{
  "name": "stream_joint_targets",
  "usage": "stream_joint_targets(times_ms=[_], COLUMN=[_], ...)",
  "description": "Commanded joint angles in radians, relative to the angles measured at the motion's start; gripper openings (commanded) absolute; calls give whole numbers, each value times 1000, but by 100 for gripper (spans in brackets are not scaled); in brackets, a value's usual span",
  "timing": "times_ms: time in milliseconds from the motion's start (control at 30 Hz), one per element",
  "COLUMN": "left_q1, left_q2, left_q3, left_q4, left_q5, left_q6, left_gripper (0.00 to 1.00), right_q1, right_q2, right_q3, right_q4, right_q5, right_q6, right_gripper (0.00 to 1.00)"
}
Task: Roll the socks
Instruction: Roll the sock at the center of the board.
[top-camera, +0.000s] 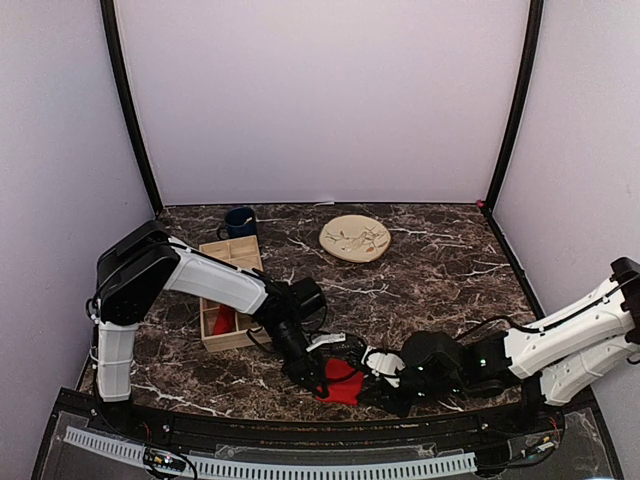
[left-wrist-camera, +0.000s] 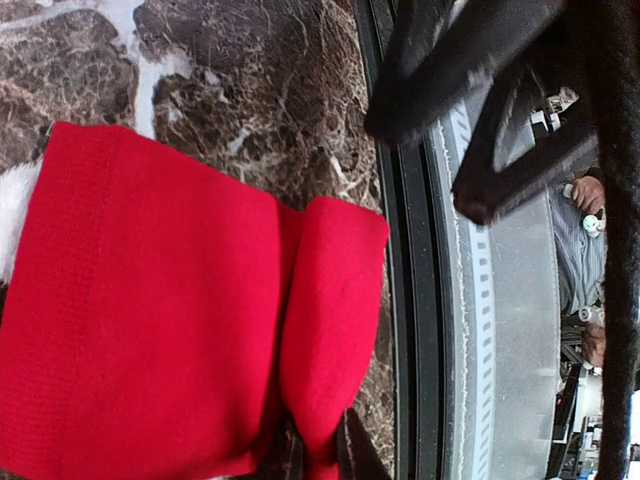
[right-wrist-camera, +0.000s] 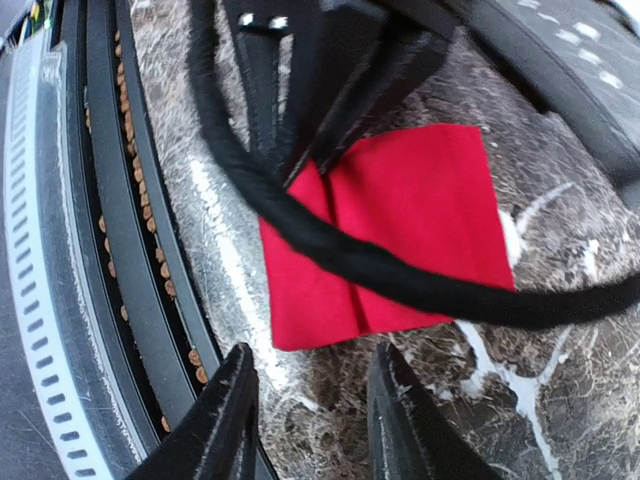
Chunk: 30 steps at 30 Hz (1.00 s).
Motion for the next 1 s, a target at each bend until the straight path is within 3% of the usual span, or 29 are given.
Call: stream_joint_targets(times_ms=[0,533,967], left_q1=[4,8,11], left_q2=[40,55,58], left_q3=[3,20,23], left_q4=[-96,-123,-127], left_q5=[-43,-32,-25], left_q6=[26,40,44], left_gripper=[12,12,12], right_q1=[39,52,52], right_q2=[57,202,241], right_q3=[63,149,154], right_q4=[-10,-23,-28], right_q5=[26,40,40], right_q6=[-50,-110,-114], right_gripper=[35,40,30])
